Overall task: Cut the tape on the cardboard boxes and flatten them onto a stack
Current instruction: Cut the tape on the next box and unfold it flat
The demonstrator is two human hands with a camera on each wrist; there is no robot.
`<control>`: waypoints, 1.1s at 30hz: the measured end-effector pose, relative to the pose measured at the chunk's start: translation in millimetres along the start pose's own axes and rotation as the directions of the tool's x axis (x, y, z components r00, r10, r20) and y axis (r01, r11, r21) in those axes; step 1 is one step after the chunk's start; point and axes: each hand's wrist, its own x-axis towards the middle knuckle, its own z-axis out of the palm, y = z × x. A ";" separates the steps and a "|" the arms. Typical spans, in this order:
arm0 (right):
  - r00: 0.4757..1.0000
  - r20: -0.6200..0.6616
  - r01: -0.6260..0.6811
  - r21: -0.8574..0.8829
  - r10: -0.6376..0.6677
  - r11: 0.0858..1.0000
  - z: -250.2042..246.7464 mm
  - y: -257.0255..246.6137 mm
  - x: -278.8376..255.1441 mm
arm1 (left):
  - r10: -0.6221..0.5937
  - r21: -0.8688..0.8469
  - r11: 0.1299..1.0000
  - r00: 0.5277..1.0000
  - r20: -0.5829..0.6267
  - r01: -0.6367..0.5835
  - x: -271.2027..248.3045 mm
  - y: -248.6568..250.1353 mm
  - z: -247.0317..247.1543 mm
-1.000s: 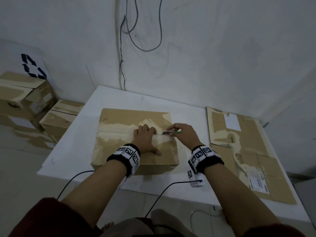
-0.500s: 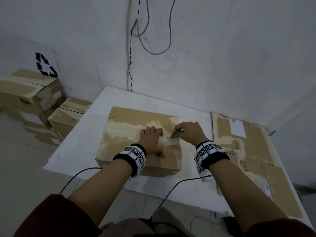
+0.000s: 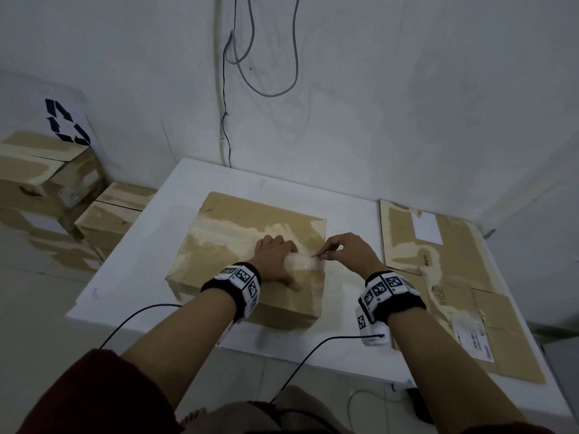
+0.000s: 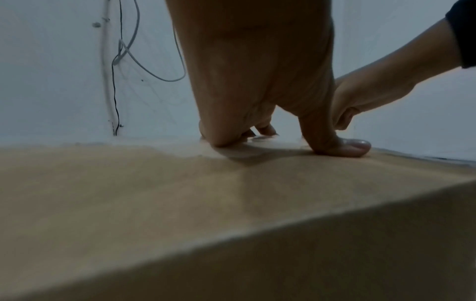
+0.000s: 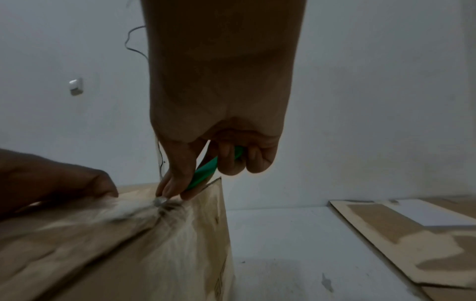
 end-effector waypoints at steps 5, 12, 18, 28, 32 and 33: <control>0.998 0.012 -0.058 0.141 0.057 0.988 -2.5 16.8 -4.8 | 0.001 0.009 1.000 0.998 -0.059 -0.001 4.1 1.4 -2.8; 0.979 0.115 -0.202 0.446 0.168 0.872 17.1 23.8 -21.7 | 0.164 0.188 0.977 0.914 -0.372 -0.099 10.8 8.8 -39.2; 0.964 -0.128 -0.123 0.560 0.233 0.819 12.7 36.1 -12.9 | 0.251 0.394 0.917 0.853 -0.458 -0.058 -10.2 14.1 -51.3; 0.980 -0.151 -0.035 0.522 0.133 0.852 20.6 19.1 7.7 | -0.028 0.172 0.985 0.998 0.056 0.018 -54.6 -1.0 9.3; 0.975 -0.209 0.019 0.430 0.079 0.903 30.6 24.4 11.2 | -0.070 0.155 0.984 0.990 -0.122 0.089 -49.2 -6.6 37.6; 0.975 -0.211 0.017 0.404 0.075 0.914 32.0 26.9 11.1 | -0.070 0.170 0.980 0.984 -0.166 0.098 -47.4 -7.0 43.2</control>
